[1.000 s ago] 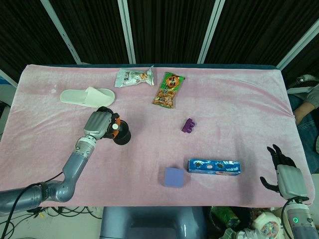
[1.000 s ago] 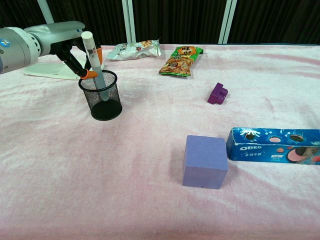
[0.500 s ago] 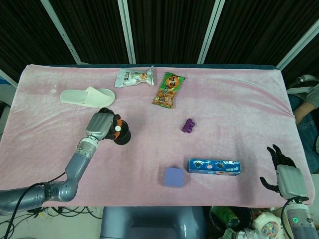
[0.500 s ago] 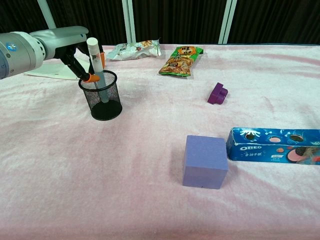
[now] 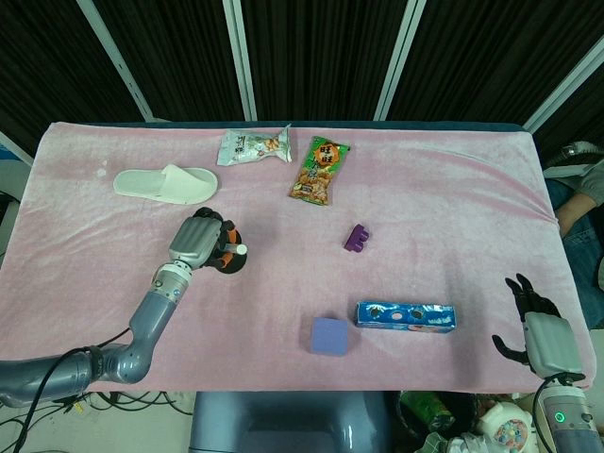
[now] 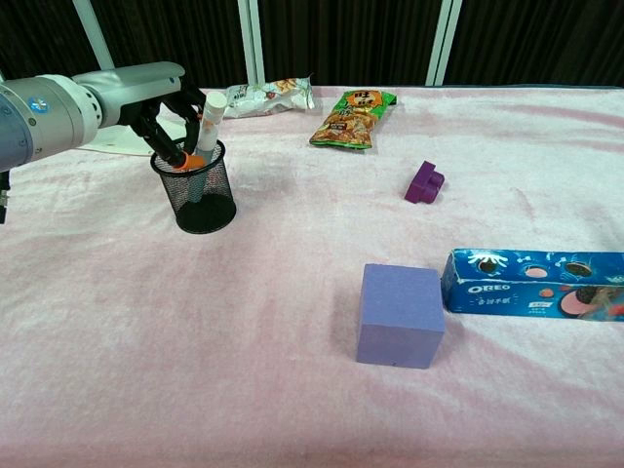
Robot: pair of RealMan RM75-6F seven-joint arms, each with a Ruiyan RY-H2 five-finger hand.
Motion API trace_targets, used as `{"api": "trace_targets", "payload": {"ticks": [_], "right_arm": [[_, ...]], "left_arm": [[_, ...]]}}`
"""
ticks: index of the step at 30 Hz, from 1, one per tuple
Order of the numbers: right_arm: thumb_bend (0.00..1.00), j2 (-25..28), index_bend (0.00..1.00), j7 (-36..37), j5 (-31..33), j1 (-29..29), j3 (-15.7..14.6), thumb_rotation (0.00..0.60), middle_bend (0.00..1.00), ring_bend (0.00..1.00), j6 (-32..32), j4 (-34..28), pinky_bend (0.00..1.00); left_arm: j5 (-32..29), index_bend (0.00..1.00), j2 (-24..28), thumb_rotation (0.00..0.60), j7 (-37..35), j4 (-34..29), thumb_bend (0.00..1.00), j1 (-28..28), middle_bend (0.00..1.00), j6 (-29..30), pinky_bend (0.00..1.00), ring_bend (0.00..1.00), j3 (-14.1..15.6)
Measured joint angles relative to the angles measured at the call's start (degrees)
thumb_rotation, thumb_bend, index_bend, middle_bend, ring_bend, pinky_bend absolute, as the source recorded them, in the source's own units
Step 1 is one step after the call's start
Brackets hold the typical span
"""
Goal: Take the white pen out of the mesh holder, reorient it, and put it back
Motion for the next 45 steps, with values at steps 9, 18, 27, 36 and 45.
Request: {"api": "trace_targets", "payload": {"ticks": [9,18,27,36,45], "right_arm": [[0.19,0.0,0.00,0.0,0.0,0.0,0.0,0.600,0.00,0.16,0.1,0.0,0.17],[0.19,0.0,0.00,-0.1,-0.1,0.0,0.0,0.600,0.00,0.16,0.1,0.1,0.17],[0.19,-0.1,0.00,-0.2,-0.1,0.0,0.1,0.600,0.00,0.16,0.3,0.1,0.17],[0.18,-0.3,0.00,-1.7,-0.7,0.0,0.1,0.600,0.00,0.16,1.1,0.8,0.16],[0.17,-1.3,0.00,-5.4,-5.8,0.0,-0.1,0.600,0.00,0.14,4.8,3.8,0.14]], "left_arm": [[0.1,0.39,0.4,0.600,0.7,-0.6,0.40,0.1,0.58,-0.4,0.13,0.23,0.5],[1.5,0.29,2.4,0.600,-1.2,-2.6,0.40,0.9,0.53,0.6,0.13,0.22,-0.4],[4.5,0.29,7.1,0.600,-1.0,-7.6,0.33,2.6,0.36,4.5,0.09,0.11,-1.0],[20.4,0.28,15.1,0.600,0.0,-13.8,0.23,9.7,0.24,18.6,0.05,0.04,2.1],[25.5,0.25,25.9,0.600,4.2,-22.6,0.22,23.0,0.19,30.3,0.03,0.02,9.9]]}}
